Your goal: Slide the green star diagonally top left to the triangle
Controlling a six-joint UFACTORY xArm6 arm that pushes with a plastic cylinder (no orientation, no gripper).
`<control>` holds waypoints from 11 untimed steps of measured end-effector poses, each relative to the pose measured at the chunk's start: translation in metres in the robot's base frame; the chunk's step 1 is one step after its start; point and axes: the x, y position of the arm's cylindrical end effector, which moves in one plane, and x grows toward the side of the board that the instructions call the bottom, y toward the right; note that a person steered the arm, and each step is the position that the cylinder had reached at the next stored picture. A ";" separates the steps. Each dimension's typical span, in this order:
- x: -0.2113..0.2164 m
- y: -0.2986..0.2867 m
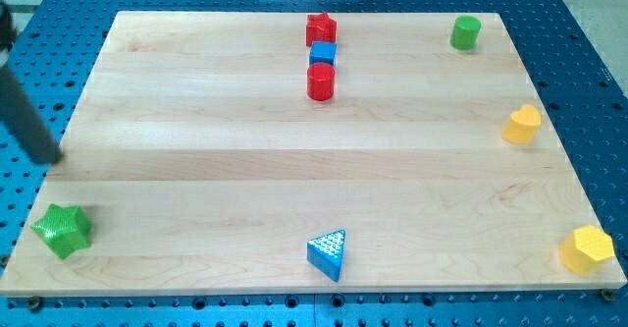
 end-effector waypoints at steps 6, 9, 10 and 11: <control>0.074 0.103; -0.013 0.094; -0.016 0.072; -0.020 0.069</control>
